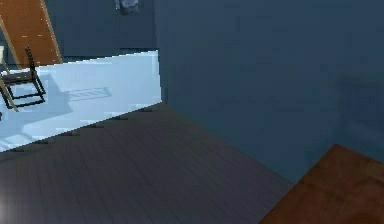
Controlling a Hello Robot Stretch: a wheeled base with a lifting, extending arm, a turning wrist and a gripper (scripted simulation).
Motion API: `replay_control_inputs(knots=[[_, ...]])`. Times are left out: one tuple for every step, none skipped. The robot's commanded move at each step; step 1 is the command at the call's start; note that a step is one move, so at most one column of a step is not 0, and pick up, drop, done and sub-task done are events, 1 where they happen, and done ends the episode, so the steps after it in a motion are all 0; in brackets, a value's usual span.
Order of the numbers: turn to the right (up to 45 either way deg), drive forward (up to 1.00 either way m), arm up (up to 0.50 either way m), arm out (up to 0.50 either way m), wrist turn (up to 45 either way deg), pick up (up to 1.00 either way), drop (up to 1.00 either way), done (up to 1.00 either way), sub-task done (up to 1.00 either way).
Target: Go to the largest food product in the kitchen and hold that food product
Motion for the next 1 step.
replay_control_inputs(knots=[[0.0, 0.00, 0.00, 0.00, 45.0, 0.00, 0.00, 0.00, 0.00]])
